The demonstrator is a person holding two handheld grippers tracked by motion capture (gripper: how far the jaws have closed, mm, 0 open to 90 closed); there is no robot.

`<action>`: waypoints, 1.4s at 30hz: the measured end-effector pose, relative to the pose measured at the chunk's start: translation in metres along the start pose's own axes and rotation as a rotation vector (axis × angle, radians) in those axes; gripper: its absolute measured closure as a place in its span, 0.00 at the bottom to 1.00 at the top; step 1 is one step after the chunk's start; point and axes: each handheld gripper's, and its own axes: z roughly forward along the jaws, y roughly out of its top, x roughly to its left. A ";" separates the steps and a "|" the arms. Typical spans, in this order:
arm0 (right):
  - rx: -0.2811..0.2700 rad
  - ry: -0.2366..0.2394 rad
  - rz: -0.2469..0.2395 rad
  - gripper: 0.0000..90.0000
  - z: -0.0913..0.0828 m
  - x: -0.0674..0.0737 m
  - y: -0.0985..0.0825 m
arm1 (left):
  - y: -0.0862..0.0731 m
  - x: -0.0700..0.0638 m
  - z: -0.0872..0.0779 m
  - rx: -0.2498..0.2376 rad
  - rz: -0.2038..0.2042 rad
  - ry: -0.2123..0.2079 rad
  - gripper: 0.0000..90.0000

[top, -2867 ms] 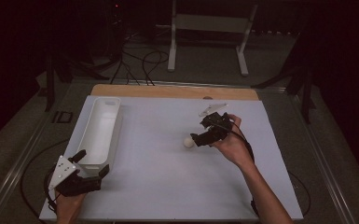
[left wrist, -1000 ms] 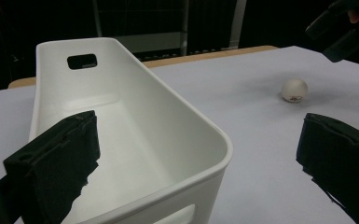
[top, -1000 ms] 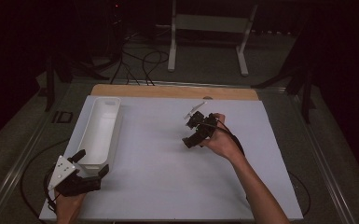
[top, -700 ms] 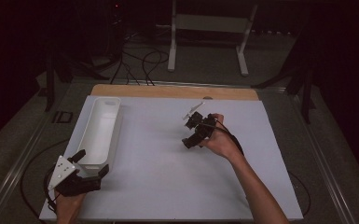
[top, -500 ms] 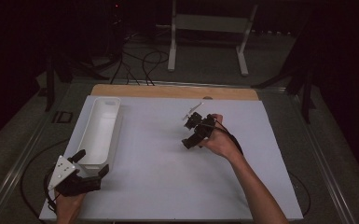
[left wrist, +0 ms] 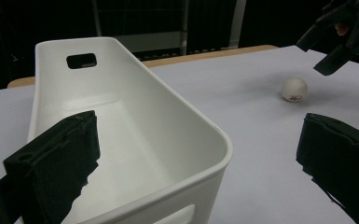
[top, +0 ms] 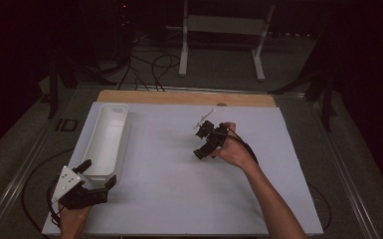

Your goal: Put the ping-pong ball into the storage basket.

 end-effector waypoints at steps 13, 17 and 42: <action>0.016 0.015 -0.005 0.08 0.010 -0.001 0.001 | 0.000 0.000 0.000 -0.002 -0.002 0.001 0.00; 0.023 0.014 0.002 0.08 0.012 -0.002 0.001 | 0.000 0.000 0.000 -0.003 -0.002 0.000 0.00; 0.101 0.049 0.015 0.09 0.033 -0.004 0.002 | 0.000 0.001 -0.001 -0.006 -0.003 0.001 0.00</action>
